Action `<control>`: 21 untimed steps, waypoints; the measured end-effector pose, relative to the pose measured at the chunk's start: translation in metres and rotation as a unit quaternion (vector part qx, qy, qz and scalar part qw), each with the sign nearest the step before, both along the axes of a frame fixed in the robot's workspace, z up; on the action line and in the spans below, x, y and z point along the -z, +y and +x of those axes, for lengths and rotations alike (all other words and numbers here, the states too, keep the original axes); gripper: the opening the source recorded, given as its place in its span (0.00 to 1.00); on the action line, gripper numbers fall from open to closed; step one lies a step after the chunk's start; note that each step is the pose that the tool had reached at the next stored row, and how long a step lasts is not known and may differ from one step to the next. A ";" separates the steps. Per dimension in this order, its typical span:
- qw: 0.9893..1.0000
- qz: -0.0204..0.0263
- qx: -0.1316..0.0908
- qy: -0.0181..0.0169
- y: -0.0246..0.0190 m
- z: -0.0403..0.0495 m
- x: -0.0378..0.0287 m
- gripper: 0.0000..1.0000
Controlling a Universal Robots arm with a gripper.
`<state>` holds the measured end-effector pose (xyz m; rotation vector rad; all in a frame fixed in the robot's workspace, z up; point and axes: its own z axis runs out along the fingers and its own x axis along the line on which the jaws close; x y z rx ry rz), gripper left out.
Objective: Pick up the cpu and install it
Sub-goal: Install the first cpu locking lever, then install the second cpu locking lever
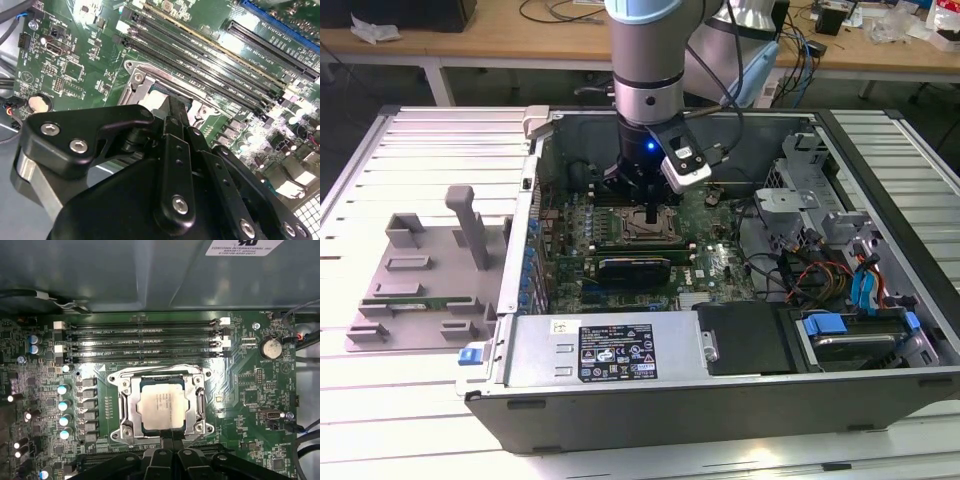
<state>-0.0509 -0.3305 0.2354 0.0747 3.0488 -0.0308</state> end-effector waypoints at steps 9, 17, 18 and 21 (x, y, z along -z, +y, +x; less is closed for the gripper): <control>1.000 0.000 -0.001 0.001 0.0000 0.0002 -0.0148 0.11; 1.000 0.000 -0.001 0.001 0.0000 0.0003 -0.0163 0.11; 1.000 0.000 -0.001 0.001 0.0000 0.0003 -0.0166 0.11; 1.000 0.000 -0.001 0.001 0.0000 0.0003 -0.0169 0.11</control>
